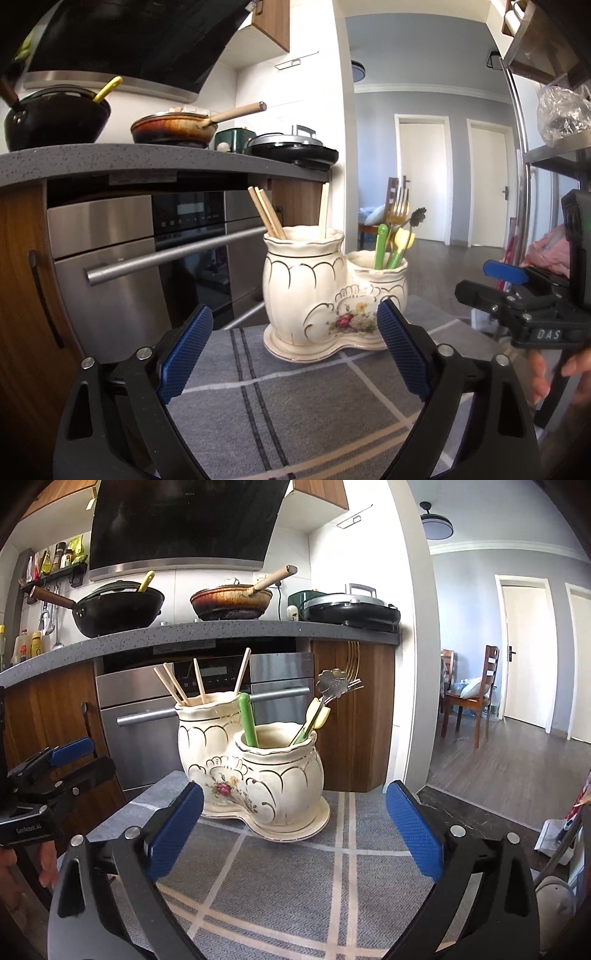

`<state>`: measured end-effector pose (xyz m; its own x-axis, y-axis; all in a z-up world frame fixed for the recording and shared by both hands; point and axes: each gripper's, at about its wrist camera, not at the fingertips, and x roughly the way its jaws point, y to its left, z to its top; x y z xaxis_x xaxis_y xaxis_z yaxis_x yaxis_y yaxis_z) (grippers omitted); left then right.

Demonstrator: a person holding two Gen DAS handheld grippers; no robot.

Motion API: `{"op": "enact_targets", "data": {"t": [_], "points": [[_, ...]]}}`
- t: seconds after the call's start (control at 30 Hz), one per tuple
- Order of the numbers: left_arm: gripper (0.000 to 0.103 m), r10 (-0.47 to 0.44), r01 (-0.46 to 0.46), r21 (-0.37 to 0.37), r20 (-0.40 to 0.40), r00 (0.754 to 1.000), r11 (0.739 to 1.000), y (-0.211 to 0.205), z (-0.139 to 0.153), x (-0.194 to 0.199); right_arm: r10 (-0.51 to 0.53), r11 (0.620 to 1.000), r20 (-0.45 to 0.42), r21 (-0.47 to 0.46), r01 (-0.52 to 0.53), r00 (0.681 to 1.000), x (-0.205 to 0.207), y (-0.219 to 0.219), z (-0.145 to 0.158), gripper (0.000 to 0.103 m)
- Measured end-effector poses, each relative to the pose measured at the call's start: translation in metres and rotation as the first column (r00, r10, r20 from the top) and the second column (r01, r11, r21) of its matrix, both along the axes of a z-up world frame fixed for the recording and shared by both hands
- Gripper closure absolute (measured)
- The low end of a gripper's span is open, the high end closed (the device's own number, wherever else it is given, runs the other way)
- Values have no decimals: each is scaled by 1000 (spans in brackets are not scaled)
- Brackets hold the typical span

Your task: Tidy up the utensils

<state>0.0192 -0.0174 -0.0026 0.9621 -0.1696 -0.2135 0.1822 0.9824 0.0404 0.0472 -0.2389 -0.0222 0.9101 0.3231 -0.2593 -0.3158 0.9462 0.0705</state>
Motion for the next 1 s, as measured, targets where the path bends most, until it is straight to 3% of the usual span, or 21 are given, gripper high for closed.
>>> {"op": "enact_targets", "data": {"t": [0.67, 1.0], "points": [[5, 25, -25, 11, -5, 1000, 1000, 0, -4, -3, 16, 999, 91, -42, -12, 996, -14, 13, 0, 5], [5, 26, -26, 10, -5, 1000, 1000, 0, -3, -3, 10, 999, 73, -40, -7, 997, -12, 14, -1, 5]]}}
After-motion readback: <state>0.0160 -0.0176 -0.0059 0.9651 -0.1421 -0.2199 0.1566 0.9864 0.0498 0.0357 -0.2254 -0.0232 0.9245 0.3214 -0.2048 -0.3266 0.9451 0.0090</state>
